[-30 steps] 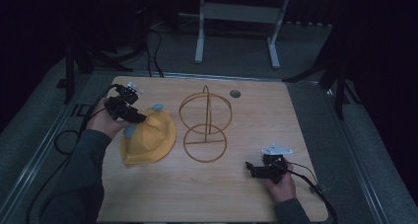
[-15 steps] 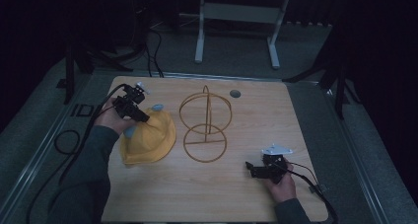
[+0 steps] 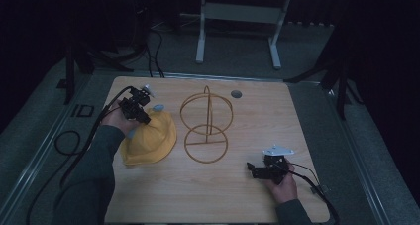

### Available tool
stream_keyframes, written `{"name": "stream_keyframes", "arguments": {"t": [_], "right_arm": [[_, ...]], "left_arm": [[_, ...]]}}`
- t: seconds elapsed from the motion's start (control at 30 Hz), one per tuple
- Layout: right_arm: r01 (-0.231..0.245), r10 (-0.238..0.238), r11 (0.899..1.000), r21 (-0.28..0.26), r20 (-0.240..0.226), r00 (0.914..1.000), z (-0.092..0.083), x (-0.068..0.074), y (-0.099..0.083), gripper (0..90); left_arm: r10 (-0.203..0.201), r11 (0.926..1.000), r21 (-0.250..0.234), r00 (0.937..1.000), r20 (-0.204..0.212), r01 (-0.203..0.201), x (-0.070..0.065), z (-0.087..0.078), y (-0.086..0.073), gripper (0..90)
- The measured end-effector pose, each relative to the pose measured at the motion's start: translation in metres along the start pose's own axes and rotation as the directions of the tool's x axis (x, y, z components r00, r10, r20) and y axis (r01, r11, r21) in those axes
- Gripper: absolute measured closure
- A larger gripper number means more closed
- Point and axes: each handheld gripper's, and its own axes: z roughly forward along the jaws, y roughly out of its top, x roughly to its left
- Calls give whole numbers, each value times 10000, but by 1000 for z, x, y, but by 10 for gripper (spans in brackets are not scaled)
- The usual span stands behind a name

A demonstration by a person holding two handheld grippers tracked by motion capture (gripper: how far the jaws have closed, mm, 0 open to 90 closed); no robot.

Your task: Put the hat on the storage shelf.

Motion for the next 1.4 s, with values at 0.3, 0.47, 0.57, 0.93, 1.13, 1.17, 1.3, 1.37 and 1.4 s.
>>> {"name": "stream_keyframes", "arguments": {"t": [0.3, 0.47, 0.57, 0.93, 1.13, 1.17, 1.3, 1.37, 1.4], "right_arm": [[0, 0, 10000, 2, 0, 10000, 0, 0, 0, 132], [-2, 2, 10000, 3, 0, 10000, 0, 0, 0, 132], [-8, 8, 10000, 5, -7, 10000, 0, 0, 0, 133], [-7, 7, 10000, 7, -7, 10000, 0, 0, 0, 132], [-7, 7, 10000, 4, -6, 10000, 0, 0, 0, 132], [-8, 8, 10000, 5, -8, 10000, 0, 0, 0, 132], [4, -4, 10000, -2, -3, 10000, 0, 0, 0, 132], [-2, 2, 10000, -1, -3, 10000, 0, 0, 0, 132], [-1, 1, 10000, -1, -4, 10000, 0, 0, 0, 132]], "left_arm": [[204, 9997, 146, 9998, 3, -204, -1, -1, 0, 837], [216, 9997, 115, 9998, 34, -216, -1, -4, 0, 838], [255, 9997, 36, 9995, 161, -256, -1, -8, 0, 838], [491, 9988, 51, 9986, 182, -492, 0, -20, 0, 838], [612, 9981, -130, 9978, 257, -609, -1, -28, 3, 838], [651, 9978, -118, 9976, 241, -648, -2, -29, 3, 838], [848, 9962, -214, 9960, 282, -842, -7, -34, 6, 838], [905, 9956, -266, 9955, 296, -897, -8, -36, 7, 837], [905, 9956, -266, 9955, 296, -897, -8, -36, 7, 838]]}}
